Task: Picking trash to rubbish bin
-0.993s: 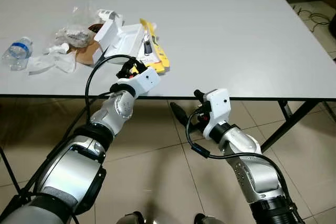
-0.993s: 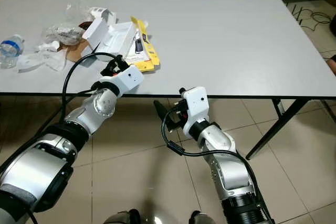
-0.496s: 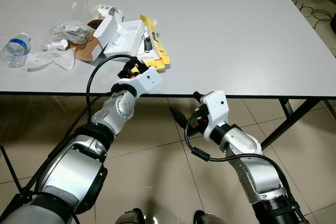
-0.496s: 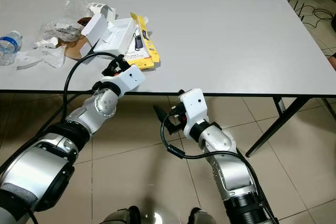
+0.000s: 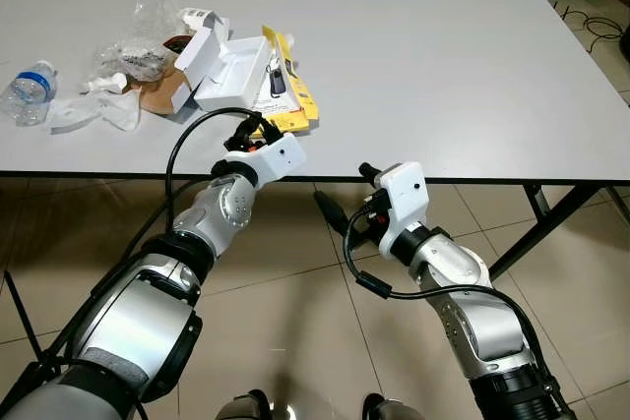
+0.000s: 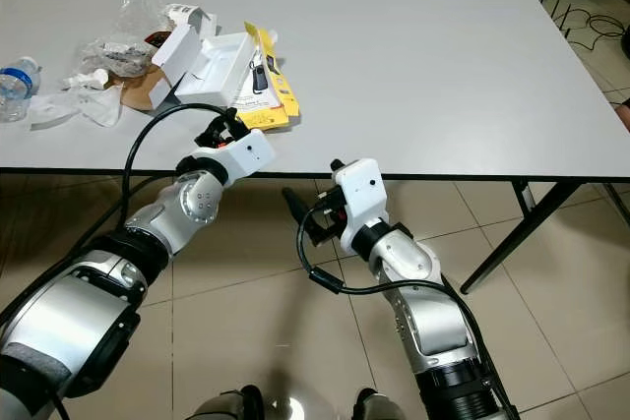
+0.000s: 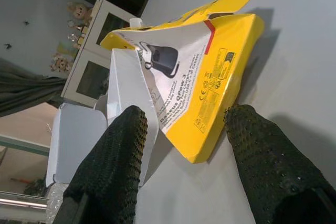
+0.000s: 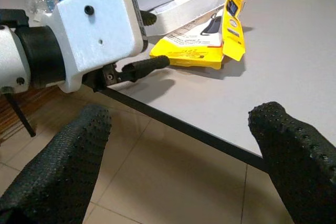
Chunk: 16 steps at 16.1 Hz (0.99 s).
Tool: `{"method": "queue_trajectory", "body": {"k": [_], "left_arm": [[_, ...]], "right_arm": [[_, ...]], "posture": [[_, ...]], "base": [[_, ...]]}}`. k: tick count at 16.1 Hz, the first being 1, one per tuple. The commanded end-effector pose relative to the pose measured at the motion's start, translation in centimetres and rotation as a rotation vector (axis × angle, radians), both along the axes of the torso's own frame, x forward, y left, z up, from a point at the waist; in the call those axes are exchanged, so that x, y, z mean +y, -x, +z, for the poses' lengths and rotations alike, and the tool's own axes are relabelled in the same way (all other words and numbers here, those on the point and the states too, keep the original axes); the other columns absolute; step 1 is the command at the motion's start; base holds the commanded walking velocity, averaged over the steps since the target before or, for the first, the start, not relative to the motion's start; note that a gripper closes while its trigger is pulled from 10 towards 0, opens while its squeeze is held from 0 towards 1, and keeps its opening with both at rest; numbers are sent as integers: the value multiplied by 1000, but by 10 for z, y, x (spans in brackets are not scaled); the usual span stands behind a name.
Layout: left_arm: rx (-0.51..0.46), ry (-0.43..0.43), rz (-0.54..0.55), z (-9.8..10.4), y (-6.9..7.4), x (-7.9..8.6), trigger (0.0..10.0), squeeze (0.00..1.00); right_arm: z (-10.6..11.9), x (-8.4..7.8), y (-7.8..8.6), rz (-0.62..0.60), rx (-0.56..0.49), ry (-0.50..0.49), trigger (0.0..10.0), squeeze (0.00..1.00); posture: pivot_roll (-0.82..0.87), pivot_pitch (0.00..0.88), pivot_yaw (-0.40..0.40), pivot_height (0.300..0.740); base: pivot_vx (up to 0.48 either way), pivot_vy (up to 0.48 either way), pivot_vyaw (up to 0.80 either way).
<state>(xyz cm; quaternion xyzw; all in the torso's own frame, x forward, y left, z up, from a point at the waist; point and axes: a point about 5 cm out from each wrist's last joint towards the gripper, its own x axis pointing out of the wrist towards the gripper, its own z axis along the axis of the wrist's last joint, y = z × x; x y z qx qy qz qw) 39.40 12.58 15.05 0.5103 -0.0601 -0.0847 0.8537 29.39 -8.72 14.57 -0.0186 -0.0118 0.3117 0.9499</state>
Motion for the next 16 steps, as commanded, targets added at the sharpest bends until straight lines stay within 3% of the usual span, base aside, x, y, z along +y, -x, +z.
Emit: {"method": "queue_trajectory", "body": {"k": [1,5,10,13,16], "left_arm": [[-11,-34,-10,4,-2,-4,10000,0],[9,-141,-16,-1,-2,-5,10000,0],[-4,-176,-1,1,-4,-7,10000,0],[-57,-207,0,13,-8,-11,10000,0],[-94,-259,51,31,-15,-4,10000,0]], "right_arm": [[2,0,3,-3,0,-14,10000,0],[1,1,10,-10,10,-32,10000,0],[0,1,23,-31,31,-52,10000,0],[1,2,33,-38,42,-64,10000,0],[5,0,39,-51,49,-78,10000,0]], "posture": [[-99,195,20,740],[-110,230,24,740],[-132,283,28,740],[-148,316,23,740],[-161,344,21,740]], "base": [[0,0,0],[0,0,0],[0,0,0],[0,0,0],[0,0,0]]}}
